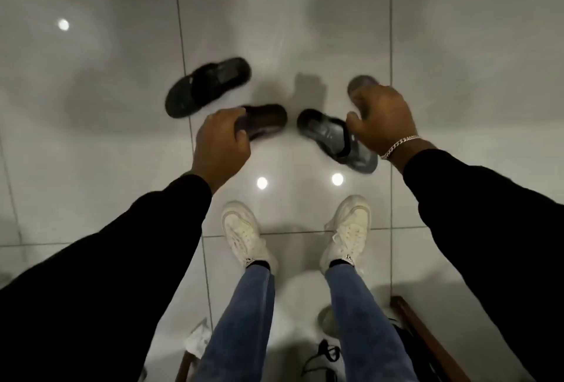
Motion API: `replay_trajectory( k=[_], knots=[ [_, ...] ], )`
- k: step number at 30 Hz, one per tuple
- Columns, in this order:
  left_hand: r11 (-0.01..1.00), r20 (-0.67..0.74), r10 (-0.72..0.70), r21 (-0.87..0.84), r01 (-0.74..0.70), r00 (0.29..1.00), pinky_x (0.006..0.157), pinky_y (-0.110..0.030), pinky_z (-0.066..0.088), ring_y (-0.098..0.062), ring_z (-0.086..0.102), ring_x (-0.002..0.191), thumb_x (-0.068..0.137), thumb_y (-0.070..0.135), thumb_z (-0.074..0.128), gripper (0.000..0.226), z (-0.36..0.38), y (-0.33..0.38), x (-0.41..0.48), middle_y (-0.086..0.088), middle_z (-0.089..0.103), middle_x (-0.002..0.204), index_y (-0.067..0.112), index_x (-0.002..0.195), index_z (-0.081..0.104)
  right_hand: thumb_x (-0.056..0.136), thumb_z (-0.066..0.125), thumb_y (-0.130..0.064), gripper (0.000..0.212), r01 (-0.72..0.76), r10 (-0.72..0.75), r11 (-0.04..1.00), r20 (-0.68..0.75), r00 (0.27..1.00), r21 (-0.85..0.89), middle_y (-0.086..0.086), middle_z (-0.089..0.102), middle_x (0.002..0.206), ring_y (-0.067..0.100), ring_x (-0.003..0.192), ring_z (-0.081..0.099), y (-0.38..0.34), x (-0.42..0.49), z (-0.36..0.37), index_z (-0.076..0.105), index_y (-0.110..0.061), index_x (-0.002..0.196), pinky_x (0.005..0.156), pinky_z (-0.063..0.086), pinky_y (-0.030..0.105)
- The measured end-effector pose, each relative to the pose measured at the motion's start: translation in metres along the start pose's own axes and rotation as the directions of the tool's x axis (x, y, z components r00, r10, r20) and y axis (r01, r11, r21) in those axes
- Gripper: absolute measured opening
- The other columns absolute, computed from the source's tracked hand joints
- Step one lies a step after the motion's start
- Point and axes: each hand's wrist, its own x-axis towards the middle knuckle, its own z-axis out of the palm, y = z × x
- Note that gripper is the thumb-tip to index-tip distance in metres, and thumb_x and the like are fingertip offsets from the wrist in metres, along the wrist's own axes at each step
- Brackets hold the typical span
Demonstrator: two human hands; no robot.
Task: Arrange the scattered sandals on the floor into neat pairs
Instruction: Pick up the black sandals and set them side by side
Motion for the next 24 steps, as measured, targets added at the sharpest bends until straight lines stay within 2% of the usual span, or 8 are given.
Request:
replay_trajectory(
  k=[4,7,9,11,13,17,20,24],
  knots=[
    [0.991,-0.025,-0.133,0.009,0.133,0.991,0.109,-0.044,0.042,-0.036,0.057,0.118,0.08,0.009,0.051,0.045,0.054,-0.059,0.031,-0.022,0.063,0.125,0.001,0.124,0.059,0.079,0.061,-0.017,0.03,-0.076,0.076,0.997,0.051,0.996,-0.001,0.02,0.07,0.106,0.041,0.103,0.061,0.039,0.013,0.081,0.067,-0.005,0.106,0.086,0.051,0.043],
    [0.968,-0.072,-0.241,0.059,0.245,0.968,0.099,-0.038,0.044,-0.037,0.058,0.113,0.082,0.014,0.049,0.041,0.086,-0.098,0.061,-0.021,0.064,0.122,0.002,0.12,0.059,0.076,0.064,-0.019,0.042,-0.181,0.18,0.983,0.063,0.982,0.01,0.025,0.066,0.114,0.044,0.107,0.058,0.065,0.025,0.137,0.063,-0.004,0.116,0.093,0.047,0.044],
    [0.921,-0.105,-0.385,0.02,0.389,0.917,0.097,-0.036,0.044,-0.037,0.056,0.116,0.087,0.018,0.054,0.038,0.102,-0.118,0.082,-0.021,0.06,0.125,0.003,0.122,0.055,0.076,0.062,-0.024,0.048,-0.297,0.294,0.953,0.051,0.954,0.062,0.024,0.063,0.12,0.043,0.112,0.057,0.075,0.035,0.163,0.059,-0.006,0.121,0.096,0.047,0.044],
    [0.842,-0.096,-0.539,-0.025,0.539,0.837,0.1,-0.037,0.044,-0.036,0.053,0.121,0.089,0.03,0.059,0.047,0.115,-0.137,0.101,-0.019,0.053,0.134,0.007,0.128,0.049,0.075,0.054,-0.028,0.051,-0.367,0.368,0.925,0.017,0.93,0.095,0.023,0.063,0.121,0.042,0.113,0.058,0.084,0.041,0.184,0.058,-0.007,0.121,0.097,0.048,0.045],
    [0.788,-0.07,-0.616,-0.066,0.612,0.785,0.1,-0.038,0.049,-0.034,0.056,0.119,0.085,0.039,0.062,0.054,0.125,-0.153,0.112,-0.016,0.052,0.135,0.011,0.13,0.051,0.075,0.051,-0.025,0.05,-0.398,0.404,0.91,-0.035,0.914,0.114,0.021,0.063,0.122,0.042,0.114,0.057,0.09,0.044,0.196,0.056,-0.01,0.122,0.097,0.049,0.047],
    [0.756,-0.102,-0.654,-0.123,0.643,0.749,0.092,-0.034,0.055,-0.029,0.066,0.104,0.083,0.038,0.067,0.045,0.135,-0.167,0.13,-0.013,0.066,0.122,0.011,0.118,0.064,0.079,0.052,-0.008,0.041,-0.397,0.414,0.905,-0.106,0.904,0.154,0.022,0.065,0.117,0.041,0.11,0.058,0.105,0.042,0.211,0.056,-0.01,0.12,0.091,0.047,0.041],
    [0.748,-0.092,-0.656,-0.209,0.63,0.749,0.08,-0.043,0.062,-0.03,0.071,0.09,0.078,0.04,0.07,0.042,0.141,-0.155,0.143,-0.013,0.071,0.108,0.011,0.107,0.068,0.081,0.059,-0.016,0.035,-0.493,0.515,0.846,-0.068,0.855,0.202,0.018,0.073,0.107,0.04,0.105,0.063,0.109,0.033,0.216,0.058,-0.012,0.116,0.09,0.048,0.039],
    [0.752,-0.092,-0.622,-0.349,0.56,0.778,0.074,-0.044,0.063,-0.033,0.072,0.087,0.068,0.043,0.069,0.046,0.159,-0.128,0.169,-0.014,0.072,0.101,0.01,0.101,0.069,0.077,0.07,-0.02,0.029,-0.621,0.654,0.711,0.015,0.756,0.33,0.012,0.072,0.085,0.038,0.098,0.066,0.097,0.015,0.234,0.063,-0.013,0.105,0.086,0.047,0.033]
  ],
)
